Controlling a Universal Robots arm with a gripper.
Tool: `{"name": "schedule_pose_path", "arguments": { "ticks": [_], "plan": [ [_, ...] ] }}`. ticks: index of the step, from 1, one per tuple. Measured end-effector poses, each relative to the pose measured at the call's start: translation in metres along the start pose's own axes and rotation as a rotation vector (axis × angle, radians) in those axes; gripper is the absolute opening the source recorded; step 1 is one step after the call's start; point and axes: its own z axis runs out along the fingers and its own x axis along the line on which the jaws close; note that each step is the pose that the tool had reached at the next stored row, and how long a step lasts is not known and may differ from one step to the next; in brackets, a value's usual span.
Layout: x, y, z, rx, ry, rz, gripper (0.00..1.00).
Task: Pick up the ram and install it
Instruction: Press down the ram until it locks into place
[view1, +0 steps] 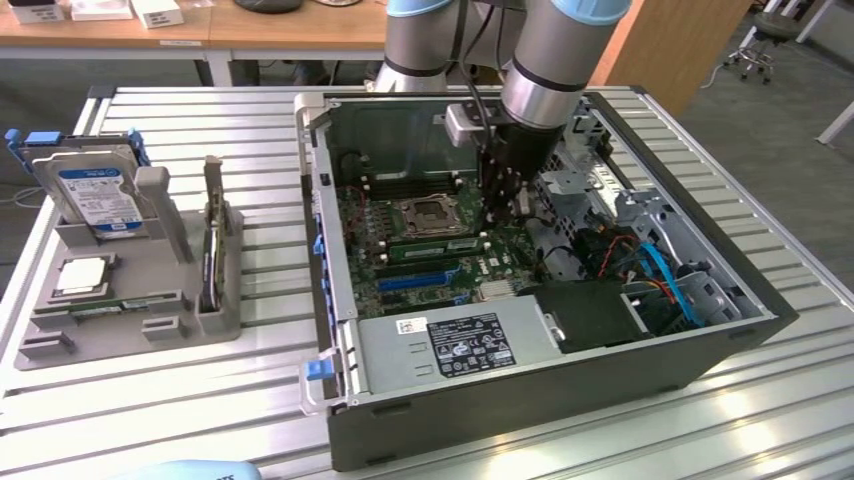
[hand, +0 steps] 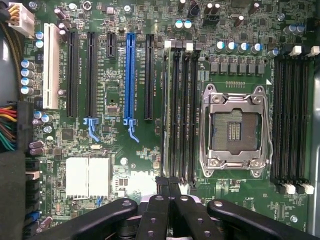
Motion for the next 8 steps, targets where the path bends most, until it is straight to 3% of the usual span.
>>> {"name": "schedule_pose_path", "arguments": {
  "ticks": [8],
  "plan": [
    [0.0001,-0.0002,0.0044,0.0,0.0,0.0,0.1]
  ]
}}
